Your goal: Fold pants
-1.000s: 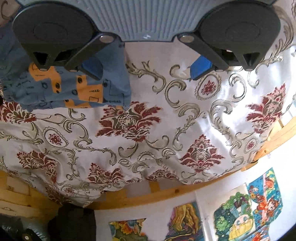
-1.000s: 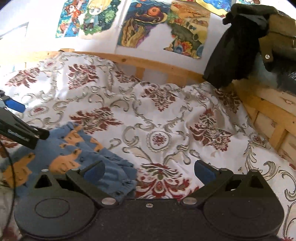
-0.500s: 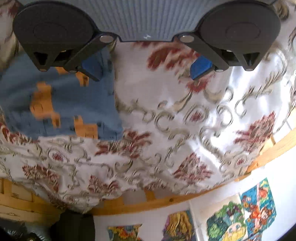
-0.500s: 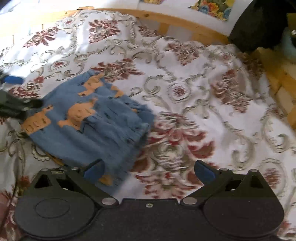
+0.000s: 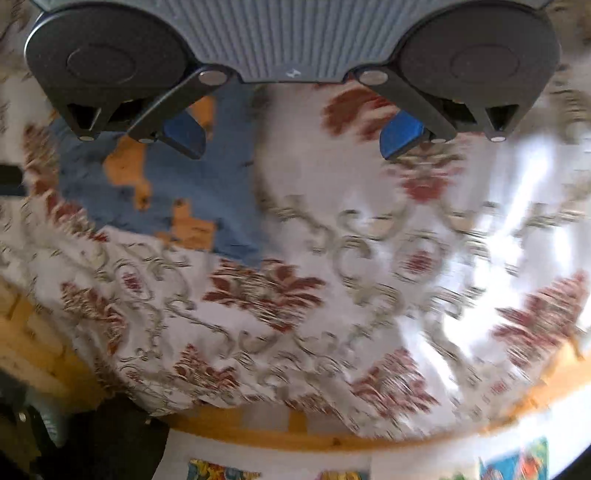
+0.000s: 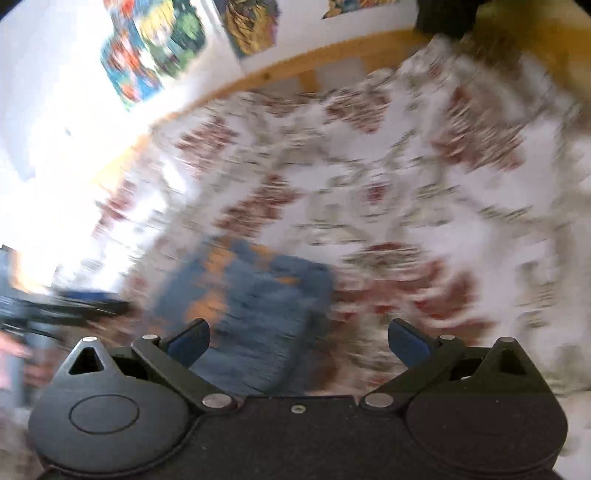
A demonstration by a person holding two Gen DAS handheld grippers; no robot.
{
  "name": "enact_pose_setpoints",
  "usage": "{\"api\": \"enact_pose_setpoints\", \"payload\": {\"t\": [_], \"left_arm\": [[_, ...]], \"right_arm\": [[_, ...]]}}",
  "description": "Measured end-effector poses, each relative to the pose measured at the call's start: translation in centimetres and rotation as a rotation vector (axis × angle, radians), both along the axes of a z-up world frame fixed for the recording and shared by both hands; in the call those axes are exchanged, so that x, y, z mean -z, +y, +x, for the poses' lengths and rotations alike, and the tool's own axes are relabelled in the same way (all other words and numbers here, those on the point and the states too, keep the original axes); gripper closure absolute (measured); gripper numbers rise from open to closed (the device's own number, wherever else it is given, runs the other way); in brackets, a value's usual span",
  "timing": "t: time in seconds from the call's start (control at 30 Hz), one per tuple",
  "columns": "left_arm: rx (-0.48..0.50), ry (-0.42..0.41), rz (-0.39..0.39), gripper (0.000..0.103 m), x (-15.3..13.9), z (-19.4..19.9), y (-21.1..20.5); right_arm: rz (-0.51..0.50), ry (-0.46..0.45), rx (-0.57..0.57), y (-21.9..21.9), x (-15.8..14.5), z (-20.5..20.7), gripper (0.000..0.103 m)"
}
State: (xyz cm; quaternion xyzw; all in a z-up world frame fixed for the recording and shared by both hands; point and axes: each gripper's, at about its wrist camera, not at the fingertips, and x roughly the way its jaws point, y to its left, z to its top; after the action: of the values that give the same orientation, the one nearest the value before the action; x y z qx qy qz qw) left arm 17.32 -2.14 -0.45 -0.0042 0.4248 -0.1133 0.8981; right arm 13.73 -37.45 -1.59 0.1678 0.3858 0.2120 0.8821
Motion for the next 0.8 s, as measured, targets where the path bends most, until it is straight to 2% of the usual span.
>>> {"api": "enact_pose_setpoints", "payload": {"t": [0.07, 0.13, 0.3, 0.4, 0.8], "left_arm": [[0.026, 0.044, -0.038, 0.000, 0.9, 1.4, -1.1], [0.052, 0.078, -0.043, 0.000, 1.8, 2.5, -2.1], [0.100, 0.087, 0.050, 0.000, 3.1, 2.9, -4.5], [0.113, 0.072, 0.082, 0.000, 3.4, 2.6, -5.3], [0.115, 0.119, 0.051, 0.000, 4.1, 2.9, -5.1]], "right_arm": [[0.067, 0.017, -0.052, 0.0, 0.6, 1.3, 0.001], [0.088, 0.037, -0.096, 0.1, 1.4, 2.4, 0.001], [0.097, 0.153, -0.080, 0.2, 4.1, 3.9, 0.001], [0.089, 0.151, -0.078, 0.3, 4.2, 3.9, 0.001], [0.174, 0.168, -0.030, -0.9, 4.9, 4.0, 0.002]]}}
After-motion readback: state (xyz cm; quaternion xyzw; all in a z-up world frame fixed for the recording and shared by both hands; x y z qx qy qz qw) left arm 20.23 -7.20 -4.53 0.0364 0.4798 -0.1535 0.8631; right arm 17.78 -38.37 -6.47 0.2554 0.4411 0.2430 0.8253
